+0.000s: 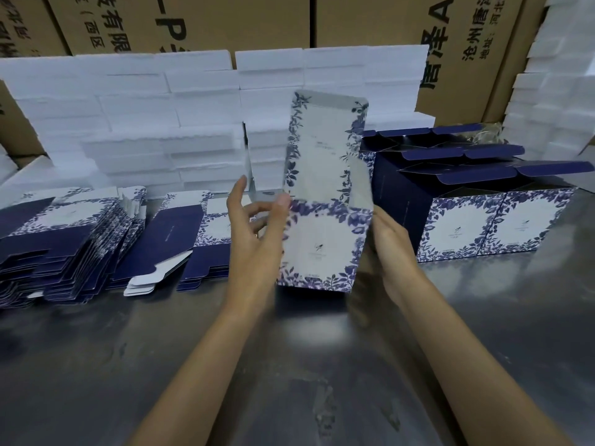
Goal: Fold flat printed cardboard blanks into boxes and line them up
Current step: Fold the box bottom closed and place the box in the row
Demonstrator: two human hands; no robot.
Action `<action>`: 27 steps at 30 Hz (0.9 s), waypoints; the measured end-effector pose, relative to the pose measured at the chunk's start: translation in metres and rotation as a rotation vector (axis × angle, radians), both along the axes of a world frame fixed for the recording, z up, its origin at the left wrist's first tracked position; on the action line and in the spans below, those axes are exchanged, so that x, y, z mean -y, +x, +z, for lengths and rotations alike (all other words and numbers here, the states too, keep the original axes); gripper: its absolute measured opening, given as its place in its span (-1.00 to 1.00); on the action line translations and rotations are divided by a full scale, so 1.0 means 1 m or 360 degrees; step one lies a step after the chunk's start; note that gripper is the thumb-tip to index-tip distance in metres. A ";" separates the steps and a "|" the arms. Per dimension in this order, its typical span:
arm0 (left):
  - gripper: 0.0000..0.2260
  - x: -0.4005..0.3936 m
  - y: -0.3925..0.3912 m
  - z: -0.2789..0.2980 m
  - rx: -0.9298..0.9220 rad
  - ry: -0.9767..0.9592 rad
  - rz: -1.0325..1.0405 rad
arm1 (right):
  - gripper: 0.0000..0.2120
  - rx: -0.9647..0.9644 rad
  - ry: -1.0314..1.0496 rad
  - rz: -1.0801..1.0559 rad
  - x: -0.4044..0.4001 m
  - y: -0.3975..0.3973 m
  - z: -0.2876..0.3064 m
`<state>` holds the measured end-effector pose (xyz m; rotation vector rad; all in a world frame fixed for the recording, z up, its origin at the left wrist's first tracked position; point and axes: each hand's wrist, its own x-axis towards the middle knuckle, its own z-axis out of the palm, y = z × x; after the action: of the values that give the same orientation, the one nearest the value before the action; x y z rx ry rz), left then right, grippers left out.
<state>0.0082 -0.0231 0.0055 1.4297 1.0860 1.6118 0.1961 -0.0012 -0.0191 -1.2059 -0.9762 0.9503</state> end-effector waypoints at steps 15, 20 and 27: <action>-0.85 0.002 -0.005 0.011 -0.0078 -0.0259 -0.0166 | -0.29 -0.0029 0.0234 0.0432 0.017 -0.017 0.001; -0.88 0.003 -0.002 0.008 -0.0229 -0.0288 -0.0156 | -0.26 0.0006 0.0302 0.0426 0.011 -0.016 -0.003; -0.85 0.006 -0.006 0.012 -0.0335 -0.0286 -0.0120 | -0.43 0.0112 0.0283 0.0327 -0.002 -0.015 -0.016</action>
<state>0.0021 -0.0291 0.0171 1.5243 1.2470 1.2979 0.1815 0.0008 -0.0355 -1.0086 -1.2323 0.9636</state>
